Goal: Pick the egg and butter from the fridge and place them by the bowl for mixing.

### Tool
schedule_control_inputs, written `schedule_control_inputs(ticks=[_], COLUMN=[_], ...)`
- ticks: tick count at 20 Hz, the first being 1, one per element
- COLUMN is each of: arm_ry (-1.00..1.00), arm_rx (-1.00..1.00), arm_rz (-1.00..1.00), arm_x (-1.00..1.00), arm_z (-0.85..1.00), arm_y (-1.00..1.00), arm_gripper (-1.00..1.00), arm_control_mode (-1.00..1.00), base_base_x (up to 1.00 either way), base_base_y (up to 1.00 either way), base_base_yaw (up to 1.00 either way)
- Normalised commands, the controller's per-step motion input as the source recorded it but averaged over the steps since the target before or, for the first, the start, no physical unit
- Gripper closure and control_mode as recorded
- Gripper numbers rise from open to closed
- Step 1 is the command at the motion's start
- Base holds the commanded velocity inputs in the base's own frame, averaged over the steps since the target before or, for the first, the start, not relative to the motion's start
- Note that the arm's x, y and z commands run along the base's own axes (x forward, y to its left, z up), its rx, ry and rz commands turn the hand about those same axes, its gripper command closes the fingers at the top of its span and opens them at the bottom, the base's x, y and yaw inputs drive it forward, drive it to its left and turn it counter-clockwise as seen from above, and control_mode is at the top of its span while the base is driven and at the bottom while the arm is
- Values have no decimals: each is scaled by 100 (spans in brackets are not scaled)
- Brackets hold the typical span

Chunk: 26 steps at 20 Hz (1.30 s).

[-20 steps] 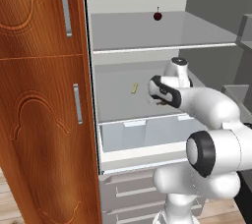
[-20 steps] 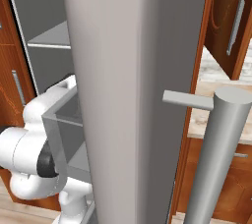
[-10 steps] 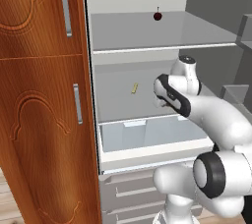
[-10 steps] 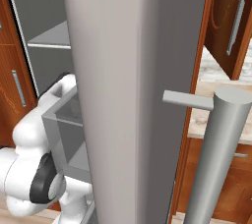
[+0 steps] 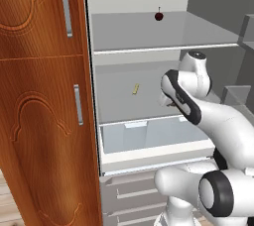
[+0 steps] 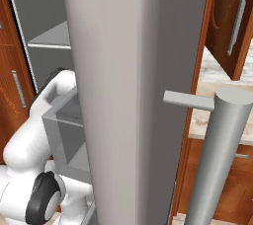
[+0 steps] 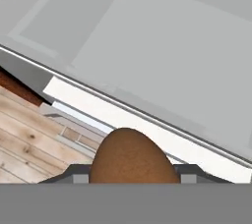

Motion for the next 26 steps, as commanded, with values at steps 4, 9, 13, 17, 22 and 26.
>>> schedule_control_inputs(ticks=[4,9,13,17,22,26], arm_ry=[16,16,18,20,19,7], arm_rx=[9,4,0,0,0,0], arm_rz=[-12,-14,-14,-11,-9,-4], arm_x=[-33,-33,-34,-36,-34,-7], arm_z=[30,27,21,18,19,4], arm_y=[6,4,2,7,0,0], arm_gripper=[100,100,100,100,100,100], arm_control_mode=[-100,-100,-100,-100,-100,-100], base_base_x=[0,0,0,0,0,0], base_base_y=[0,0,0,0,0,0], base_base_yaw=[0,0,0,0,0,0])
